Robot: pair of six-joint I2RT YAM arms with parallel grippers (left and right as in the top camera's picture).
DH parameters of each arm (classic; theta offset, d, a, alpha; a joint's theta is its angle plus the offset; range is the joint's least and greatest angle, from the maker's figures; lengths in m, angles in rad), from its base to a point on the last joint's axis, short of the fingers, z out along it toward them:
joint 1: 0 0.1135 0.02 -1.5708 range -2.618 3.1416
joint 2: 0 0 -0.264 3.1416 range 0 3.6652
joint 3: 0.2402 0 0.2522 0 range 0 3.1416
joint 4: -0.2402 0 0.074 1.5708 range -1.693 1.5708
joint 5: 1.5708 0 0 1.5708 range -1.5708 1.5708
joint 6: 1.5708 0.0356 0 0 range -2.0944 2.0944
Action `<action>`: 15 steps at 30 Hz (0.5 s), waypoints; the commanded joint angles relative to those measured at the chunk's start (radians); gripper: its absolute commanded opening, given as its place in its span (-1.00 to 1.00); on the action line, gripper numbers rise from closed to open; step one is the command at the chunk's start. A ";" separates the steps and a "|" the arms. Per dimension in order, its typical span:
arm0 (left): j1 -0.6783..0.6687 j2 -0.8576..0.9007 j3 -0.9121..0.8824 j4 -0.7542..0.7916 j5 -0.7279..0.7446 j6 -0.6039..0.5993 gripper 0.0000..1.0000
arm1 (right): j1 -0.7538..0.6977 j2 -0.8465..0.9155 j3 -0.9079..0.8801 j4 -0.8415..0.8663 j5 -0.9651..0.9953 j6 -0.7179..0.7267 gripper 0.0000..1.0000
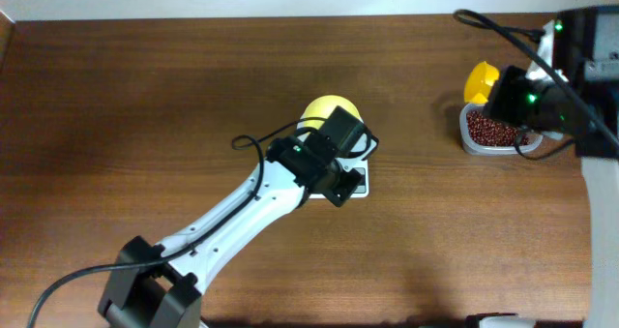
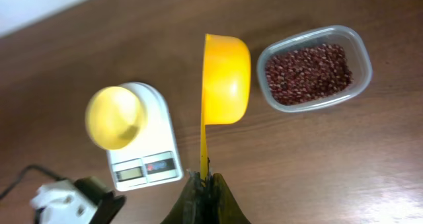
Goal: Scoop item into bowl and weigh 50g on scale
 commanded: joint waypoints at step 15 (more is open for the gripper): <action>-0.034 0.219 0.003 0.127 -0.219 -0.036 -1.00 | -0.252 0.065 0.014 -0.091 0.038 -0.244 -0.92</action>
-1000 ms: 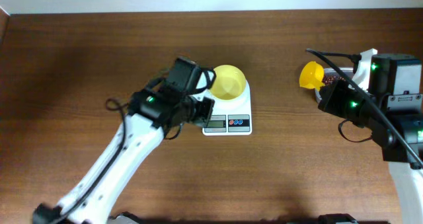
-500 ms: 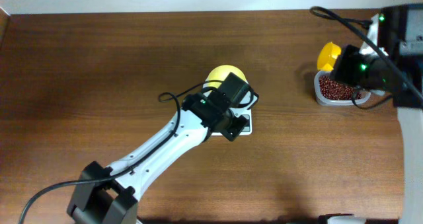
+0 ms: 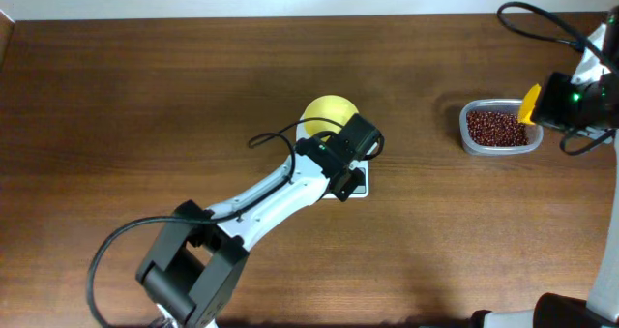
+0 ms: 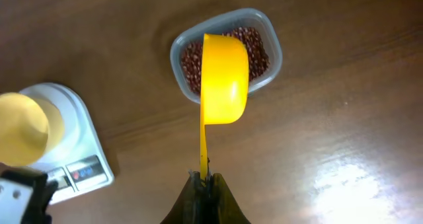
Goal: Scoop item into bowl and weigh 50g on scale
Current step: 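Lower the scoop into the red beans with the right gripper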
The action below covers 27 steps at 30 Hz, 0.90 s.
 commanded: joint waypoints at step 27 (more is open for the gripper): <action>-0.005 0.104 0.003 0.043 0.045 0.024 -1.00 | -0.006 0.099 -0.112 0.076 0.031 -0.153 -0.92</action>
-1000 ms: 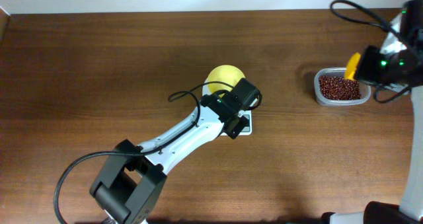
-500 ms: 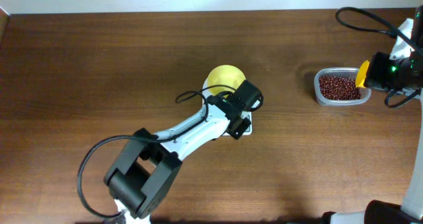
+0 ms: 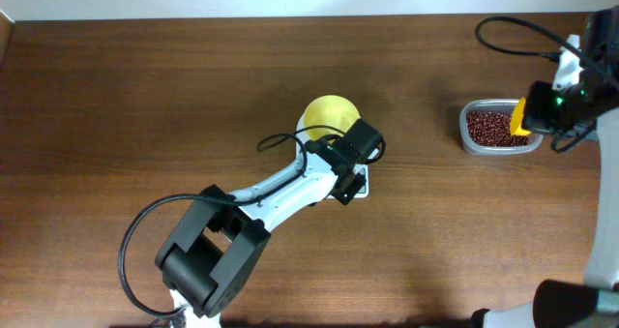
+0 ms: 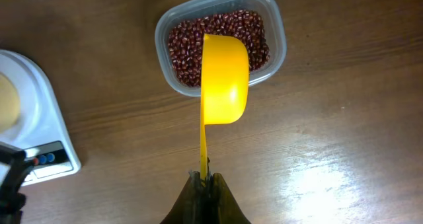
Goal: Scoop item into bowl and weigh 50g on scale
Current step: 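Lower the scoop into the red beans with the right gripper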
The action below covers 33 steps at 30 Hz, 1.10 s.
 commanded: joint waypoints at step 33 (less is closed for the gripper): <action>-0.005 0.008 0.003 0.005 0.014 0.018 -1.00 | -0.185 0.359 -0.067 0.135 -0.407 -0.200 -0.92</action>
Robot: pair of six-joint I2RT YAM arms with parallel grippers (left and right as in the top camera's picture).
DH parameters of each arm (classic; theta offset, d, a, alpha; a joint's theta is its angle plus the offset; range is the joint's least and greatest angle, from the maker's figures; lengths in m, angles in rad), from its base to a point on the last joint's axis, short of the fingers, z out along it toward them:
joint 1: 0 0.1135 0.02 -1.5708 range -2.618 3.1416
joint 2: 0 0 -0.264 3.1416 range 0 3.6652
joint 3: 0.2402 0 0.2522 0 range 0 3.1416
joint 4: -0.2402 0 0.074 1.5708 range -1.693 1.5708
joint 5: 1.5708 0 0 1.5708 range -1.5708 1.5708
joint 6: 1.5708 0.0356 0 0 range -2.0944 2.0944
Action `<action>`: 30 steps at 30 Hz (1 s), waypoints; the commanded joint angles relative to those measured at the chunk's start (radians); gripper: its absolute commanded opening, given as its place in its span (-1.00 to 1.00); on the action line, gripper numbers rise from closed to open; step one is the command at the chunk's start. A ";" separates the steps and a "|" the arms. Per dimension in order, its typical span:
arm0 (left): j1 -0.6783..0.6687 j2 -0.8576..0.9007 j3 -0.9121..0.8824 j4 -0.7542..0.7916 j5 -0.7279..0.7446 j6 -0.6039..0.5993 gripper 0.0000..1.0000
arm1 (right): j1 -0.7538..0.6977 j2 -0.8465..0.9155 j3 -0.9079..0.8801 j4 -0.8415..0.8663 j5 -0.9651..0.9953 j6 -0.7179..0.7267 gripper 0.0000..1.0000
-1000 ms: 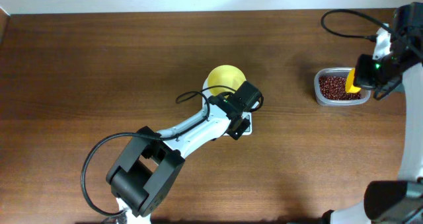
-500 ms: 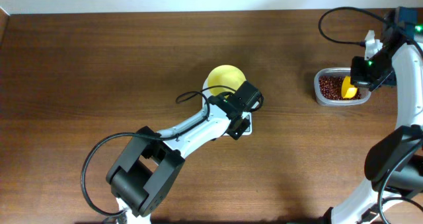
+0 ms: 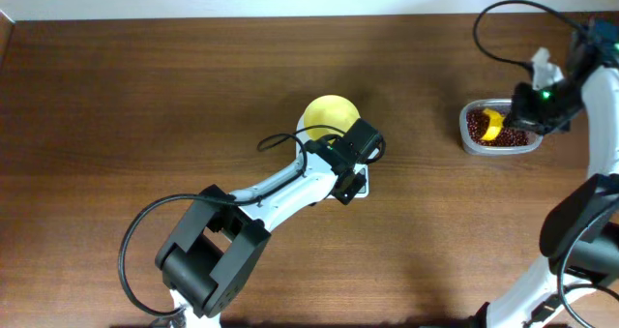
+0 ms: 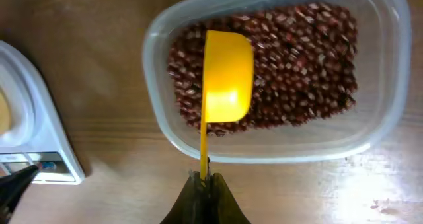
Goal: Scoop item into bowl and weigh 50g on scale
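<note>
My right gripper (image 4: pixel 206 179) is shut on the thin handle of a yellow scoop (image 4: pixel 227 75). The scoop's cup lies edge-on, low over the red beans (image 4: pixel 304 59) in the left half of a clear plastic container (image 4: pixel 390 65). In the overhead view the scoop (image 3: pixel 492 125) shows inside that container at the table's right. A yellow bowl (image 3: pixel 327 115) stands on a white scale (image 3: pixel 360 185) at mid-table. My left gripper (image 3: pixel 356 144) sits at the bowl's right edge, its jaws hidden from above.
The scale's display end (image 4: pixel 39 164) shows at the left of the right wrist view, close to the container. A black cable (image 3: pixel 503 14) loops over the table's far right corner. The left arm stretches from the front edge to the scale.
My right gripper has come much closer to the container, and the scoop now sits down at the beans instead of well above them. The left arm, bowl and scale have not moved.
At first the scoop was held high, between the scale and the bean container. Then it hung over the container, and a second later lower over it. Now it is down at the beans. The bowl stayed on the scale with my left gripper beside it.
</note>
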 commanded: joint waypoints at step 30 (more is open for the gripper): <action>-0.005 0.008 0.003 0.002 0.041 0.018 -1.00 | -0.412 0.019 -0.288 0.070 -0.774 -0.002 -0.92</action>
